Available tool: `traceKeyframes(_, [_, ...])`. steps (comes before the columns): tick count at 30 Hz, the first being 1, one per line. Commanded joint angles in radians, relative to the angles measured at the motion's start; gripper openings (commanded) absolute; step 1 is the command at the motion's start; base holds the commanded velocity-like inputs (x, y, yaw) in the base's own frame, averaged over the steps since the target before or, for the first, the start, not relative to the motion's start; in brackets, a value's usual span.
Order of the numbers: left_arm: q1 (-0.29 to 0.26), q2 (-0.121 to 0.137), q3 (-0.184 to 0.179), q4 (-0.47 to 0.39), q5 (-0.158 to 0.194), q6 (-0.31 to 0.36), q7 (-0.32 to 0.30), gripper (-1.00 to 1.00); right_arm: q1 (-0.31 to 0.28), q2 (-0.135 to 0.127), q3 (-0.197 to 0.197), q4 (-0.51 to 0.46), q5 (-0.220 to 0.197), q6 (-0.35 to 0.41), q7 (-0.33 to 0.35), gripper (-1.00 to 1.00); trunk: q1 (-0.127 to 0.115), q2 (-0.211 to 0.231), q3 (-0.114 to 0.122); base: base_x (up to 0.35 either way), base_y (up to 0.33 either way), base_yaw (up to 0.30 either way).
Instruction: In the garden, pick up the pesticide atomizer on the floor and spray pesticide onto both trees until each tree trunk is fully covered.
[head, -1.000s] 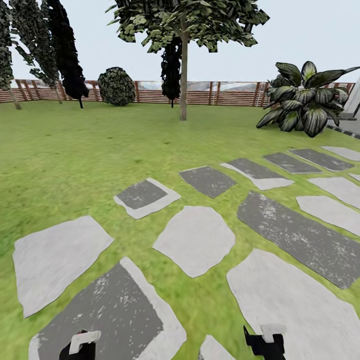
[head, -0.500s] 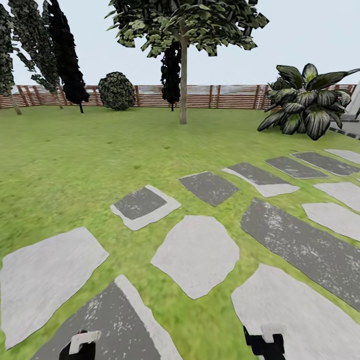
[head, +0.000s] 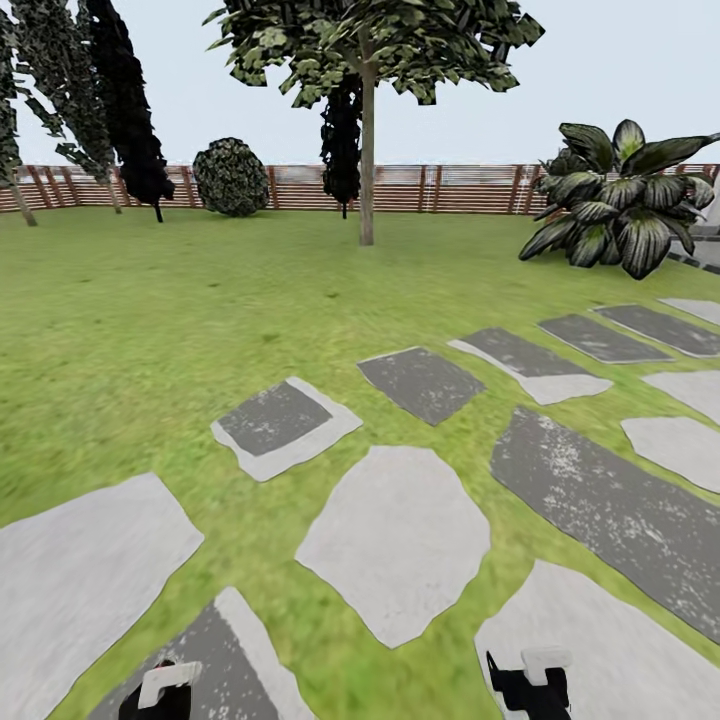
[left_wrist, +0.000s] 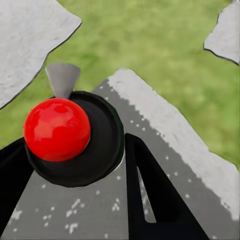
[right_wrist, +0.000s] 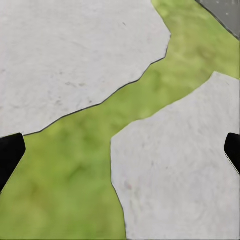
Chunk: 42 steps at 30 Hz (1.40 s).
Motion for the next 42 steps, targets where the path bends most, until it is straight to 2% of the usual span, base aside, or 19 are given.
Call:
traceKeyframes(1, [-0.001,0.0,-0.001,0.001,0.006,-0.003,0.0,-1.0,-0.001,0.0,-0.001,0.001,0.006,-0.003,-0.002,1.0,0.0,0.0,-0.001,0.339,0.0,0.0])
traceKeyframes(42, [-0.001,-0.001,-0.001,0.002,0.006,-0.003,0.0,-1.0,-0.001,0.0,0.001,0.001,0.006,-0.003,-0.004,1.0,0.0,0.0,0.0,0.339,0.0,-0.017])
